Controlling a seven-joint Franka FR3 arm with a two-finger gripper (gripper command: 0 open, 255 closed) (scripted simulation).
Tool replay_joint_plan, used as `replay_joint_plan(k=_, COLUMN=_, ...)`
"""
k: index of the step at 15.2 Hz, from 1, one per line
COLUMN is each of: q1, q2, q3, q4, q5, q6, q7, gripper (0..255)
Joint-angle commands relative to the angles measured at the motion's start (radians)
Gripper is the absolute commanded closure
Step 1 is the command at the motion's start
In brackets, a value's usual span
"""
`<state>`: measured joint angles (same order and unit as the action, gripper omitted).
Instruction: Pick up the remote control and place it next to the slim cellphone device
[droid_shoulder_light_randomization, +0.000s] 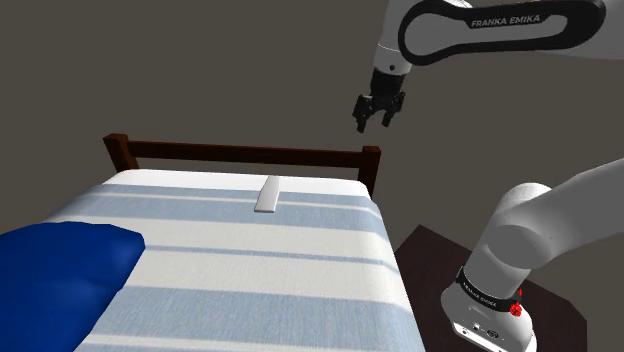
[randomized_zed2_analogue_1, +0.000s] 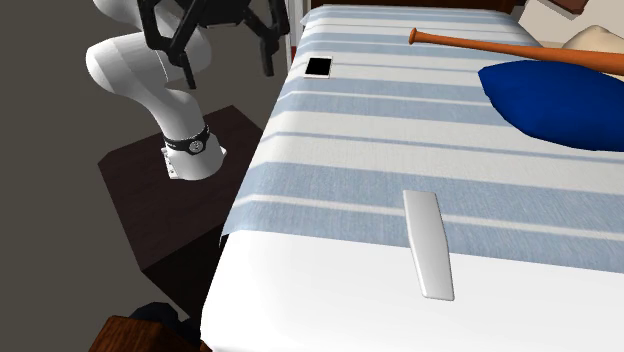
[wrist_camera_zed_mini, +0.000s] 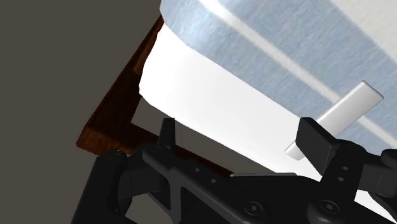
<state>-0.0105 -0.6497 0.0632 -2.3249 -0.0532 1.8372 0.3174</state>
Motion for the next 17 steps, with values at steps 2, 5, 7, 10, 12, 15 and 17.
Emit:
replay_joint_plan(k=2, q1=-0.002, q2=0.085, q3=0.053, q4=0.017, q5=0.023, q6=0.047, q7=0.107, gripper=0)
replay_joint_plan(k=5, q1=-0.006, q2=0.182, q3=0.099, q4=0.045, q5=0.036, q6=0.094, q7=0.205, gripper=0)
replay_joint_plan(k=7, q1=-0.009, q2=0.251, q3=0.128, q4=0.072, q5=0.039, q6=0.123, q7=0.27, gripper=0)
replay_joint_plan(k=10, q1=-0.014, q2=0.36, q3=0.166, q4=0.122, q5=0.037, q6=0.162, q7=0.368, gripper=0)
replay_joint_plan(k=12, q1=-0.016, q2=0.437, q3=0.189, q4=0.163, q5=0.03, q6=0.184, q7=0.433, gripper=0)
replay_joint_plan(k=15, q1=-0.015, q2=0.556, q3=0.215, q4=0.236, q5=0.011, q6=0.209, q7=0.531, gripper=0)
replay_joint_plan(k=17, q1=-0.01, q2=0.637, q3=0.227, q4=0.291, q5=-0.004, q6=0.221, q7=0.594, gripper=0)
